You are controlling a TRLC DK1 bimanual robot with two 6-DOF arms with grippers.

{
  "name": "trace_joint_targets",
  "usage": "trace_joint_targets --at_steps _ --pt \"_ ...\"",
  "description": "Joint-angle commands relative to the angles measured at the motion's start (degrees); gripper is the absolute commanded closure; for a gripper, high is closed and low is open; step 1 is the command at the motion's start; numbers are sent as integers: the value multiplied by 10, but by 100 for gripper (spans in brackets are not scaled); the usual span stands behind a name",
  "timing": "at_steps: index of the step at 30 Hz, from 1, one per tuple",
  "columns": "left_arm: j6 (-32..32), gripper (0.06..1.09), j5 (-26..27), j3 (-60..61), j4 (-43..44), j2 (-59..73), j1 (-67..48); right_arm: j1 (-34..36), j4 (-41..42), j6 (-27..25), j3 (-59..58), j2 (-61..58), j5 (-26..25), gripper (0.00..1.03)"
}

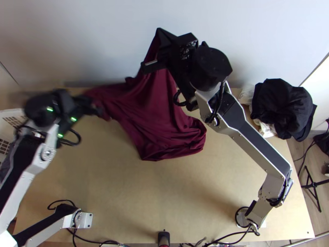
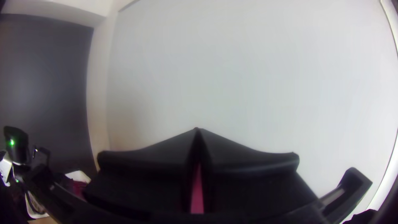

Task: Fold the t-shirt

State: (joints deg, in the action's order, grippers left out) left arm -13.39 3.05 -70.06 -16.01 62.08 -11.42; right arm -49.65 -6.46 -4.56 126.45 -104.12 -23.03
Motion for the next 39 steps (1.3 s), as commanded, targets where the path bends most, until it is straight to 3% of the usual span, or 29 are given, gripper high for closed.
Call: trace_joint_targets --at_steps 1,6,15,17,20,26,32,39 --pt "-28 105 1 -113 -10 3 94 9 21 -4 13 3 -3 100" --pt "-61 105 0 -182 -16 11 108 3 85 -20 20 3 -9 100" --pt "-137 105 1 -195 -1 -9 133 -3 175 -47 56 3 -17 100" --pt "-153 105 1 -196 14 -13 141 -4 206 -63 61 4 -19 100" --pt "-158 105 1 -198 29 -15 148 -28 253 -131 62 9 -20 100" --pt "-191 105 1 -198 39 -18 185 -56 297 -173 64 42 -20 100" --pt "-258 105 1 -203 64 -19 252 -54 315 -179 71 71 -37 100" --pt "-292 105 1 -211 74 -35 287 -20 319 -120 53 113 -65 100"
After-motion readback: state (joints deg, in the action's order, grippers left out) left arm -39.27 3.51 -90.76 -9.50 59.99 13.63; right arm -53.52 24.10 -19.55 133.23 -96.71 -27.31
